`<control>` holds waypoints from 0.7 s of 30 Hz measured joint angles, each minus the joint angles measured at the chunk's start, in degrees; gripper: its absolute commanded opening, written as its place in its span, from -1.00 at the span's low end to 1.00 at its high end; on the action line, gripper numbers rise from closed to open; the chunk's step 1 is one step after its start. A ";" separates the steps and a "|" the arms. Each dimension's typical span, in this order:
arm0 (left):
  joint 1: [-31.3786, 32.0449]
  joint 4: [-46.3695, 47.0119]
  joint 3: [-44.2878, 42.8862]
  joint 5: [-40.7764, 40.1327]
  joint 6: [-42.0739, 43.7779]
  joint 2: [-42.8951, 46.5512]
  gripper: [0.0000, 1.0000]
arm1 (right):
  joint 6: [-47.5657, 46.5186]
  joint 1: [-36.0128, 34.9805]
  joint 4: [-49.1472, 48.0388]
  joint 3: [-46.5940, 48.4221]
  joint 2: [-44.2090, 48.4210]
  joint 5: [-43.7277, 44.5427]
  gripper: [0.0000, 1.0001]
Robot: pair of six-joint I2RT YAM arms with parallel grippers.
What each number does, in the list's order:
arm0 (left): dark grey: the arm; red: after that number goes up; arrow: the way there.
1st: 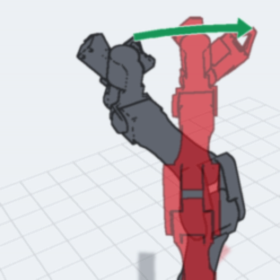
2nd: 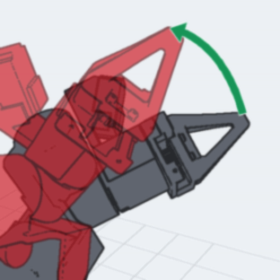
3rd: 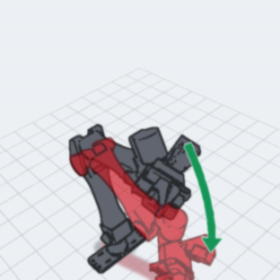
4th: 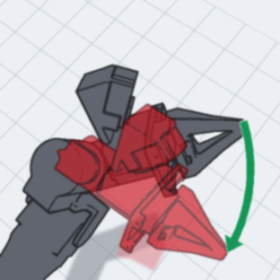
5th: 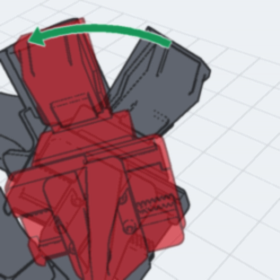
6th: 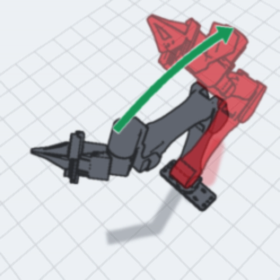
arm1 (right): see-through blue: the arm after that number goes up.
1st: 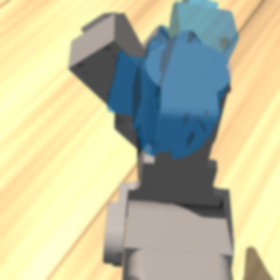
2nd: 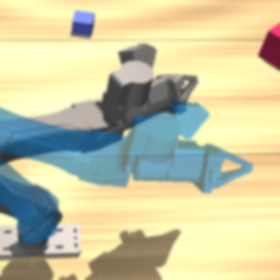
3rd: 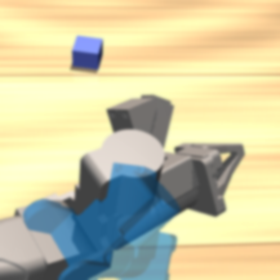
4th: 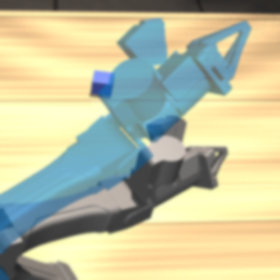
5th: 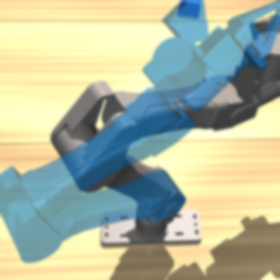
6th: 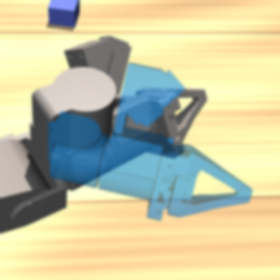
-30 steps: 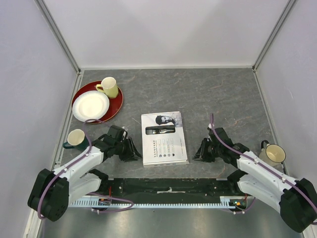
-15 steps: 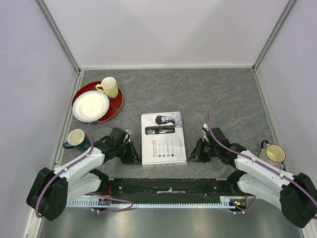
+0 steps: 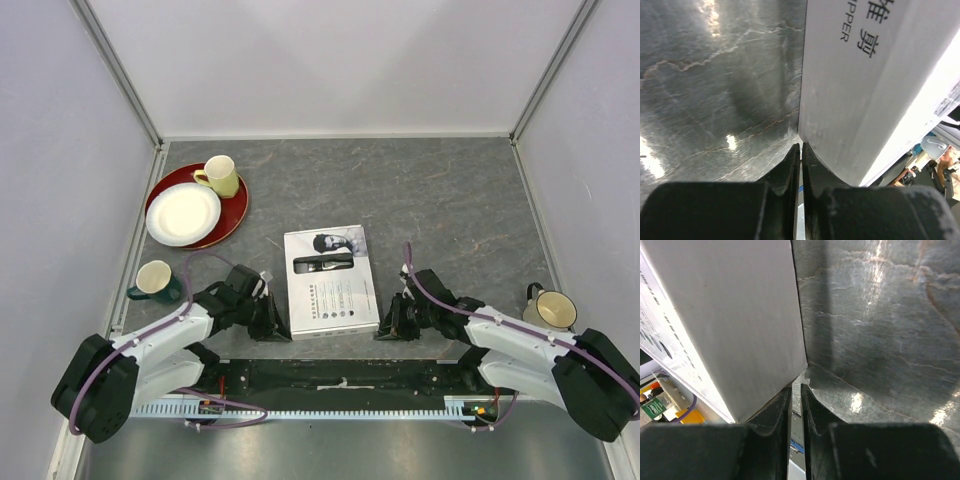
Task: Sort the hair-cutting tools
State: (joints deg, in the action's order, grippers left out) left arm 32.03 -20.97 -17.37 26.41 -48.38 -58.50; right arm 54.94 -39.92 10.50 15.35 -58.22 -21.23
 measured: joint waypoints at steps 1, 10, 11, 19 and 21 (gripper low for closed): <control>0.09 0.33 0.02 0.35 -0.15 -0.02 -0.80 | 0.00 -0.11 -0.39 -0.04 -0.35 0.04 -0.63; 0.31 -6.71 -5.86 -6.10 -0.31 4.24 -0.34 | -2.64 -0.44 7.50 3.78 1.77 10.47 -0.29; 0.31 -8.50 -7.72 -8.26 -0.24 5.44 -0.29 | -2.80 -0.44 9.35 4.70 3.02 12.72 -0.25; 0.31 -21.11 -21.97 -22.21 1.49 12.22 0.35 | -4.37 -0.39 23.12 15.50 10.84 26.58 0.53; 0.31 -24.02 -24.79 -25.03 2.60 13.64 0.59 | -5.46 -0.39 25.88 19.61 12.76 29.90 0.84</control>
State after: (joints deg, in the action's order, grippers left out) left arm 32.34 -44.99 -42.15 1.39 -45.78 -44.86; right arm 49.47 -40.32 36.38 34.96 -45.45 8.67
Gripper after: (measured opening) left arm 0.655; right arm 0.732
